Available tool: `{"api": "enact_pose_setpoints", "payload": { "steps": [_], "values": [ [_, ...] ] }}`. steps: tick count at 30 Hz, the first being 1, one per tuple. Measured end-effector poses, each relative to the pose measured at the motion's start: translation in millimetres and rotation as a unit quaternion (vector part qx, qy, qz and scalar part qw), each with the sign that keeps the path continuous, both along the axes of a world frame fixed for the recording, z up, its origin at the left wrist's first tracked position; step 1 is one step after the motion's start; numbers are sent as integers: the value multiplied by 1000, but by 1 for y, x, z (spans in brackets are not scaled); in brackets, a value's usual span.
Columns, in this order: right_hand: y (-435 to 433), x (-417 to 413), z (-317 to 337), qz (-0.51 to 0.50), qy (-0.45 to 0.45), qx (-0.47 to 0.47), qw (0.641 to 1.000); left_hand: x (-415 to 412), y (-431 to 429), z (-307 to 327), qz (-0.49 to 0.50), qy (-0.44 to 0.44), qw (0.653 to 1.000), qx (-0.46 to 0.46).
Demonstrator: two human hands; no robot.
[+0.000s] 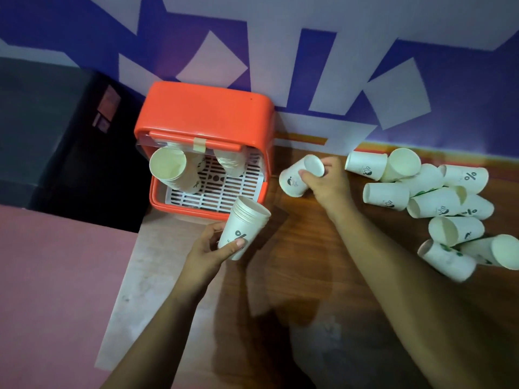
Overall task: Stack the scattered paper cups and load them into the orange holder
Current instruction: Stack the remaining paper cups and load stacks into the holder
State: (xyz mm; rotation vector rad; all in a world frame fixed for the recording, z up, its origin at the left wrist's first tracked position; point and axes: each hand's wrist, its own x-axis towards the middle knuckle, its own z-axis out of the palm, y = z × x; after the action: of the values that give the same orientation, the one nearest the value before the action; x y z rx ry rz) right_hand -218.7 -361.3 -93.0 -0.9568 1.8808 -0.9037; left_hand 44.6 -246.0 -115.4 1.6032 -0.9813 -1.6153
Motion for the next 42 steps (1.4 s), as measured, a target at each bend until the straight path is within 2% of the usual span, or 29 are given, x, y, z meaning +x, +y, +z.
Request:
{"api": "enact_pose_setpoints", "payload": {
  "steps": [2,3,6,7,9,14,18,20,24,29,33,36,39,42],
  "values": [
    [32,-11,6,-68,-136,25,988,-10,2,3,-19,-2,1000,1],
    [49,-18,9,-100,-211,52,971,-16,4,4,-31,-4,1000,4],
    [93,-43,16,-151,-417,117,889,-35,6,10,-74,-5,997,7],
    [105,-52,19,-163,-449,127,869,-43,7,13,-93,-7,996,5],
    [124,-71,26,-180,-469,134,854,-61,9,21,-129,-9,992,-2],
    [155,-107,47,-186,-472,102,856,-108,22,38,-168,-13,985,-19],
    [172,-135,60,-224,-427,72,873,-133,38,46,-139,7,990,-18],
    [183,-144,65,-203,-395,64,894,-142,46,51,-128,11,992,-20],
    [200,-152,75,-119,-363,73,921,-156,57,54,-177,0,984,-26],
    [209,-153,88,-119,-309,117,936,-166,67,58,-181,-9,983,-31],
    [221,-157,92,-113,-364,176,908,-166,75,55,-182,-16,983,-24],
    [228,-165,97,-60,-393,195,897,-165,79,54,-208,-42,976,-36],
    [231,-169,96,26,-273,201,941,-164,82,53,-244,-66,966,-53],
    [230,-174,94,77,-139,194,968,-164,84,54,-237,-35,970,-37]
  ]
}}
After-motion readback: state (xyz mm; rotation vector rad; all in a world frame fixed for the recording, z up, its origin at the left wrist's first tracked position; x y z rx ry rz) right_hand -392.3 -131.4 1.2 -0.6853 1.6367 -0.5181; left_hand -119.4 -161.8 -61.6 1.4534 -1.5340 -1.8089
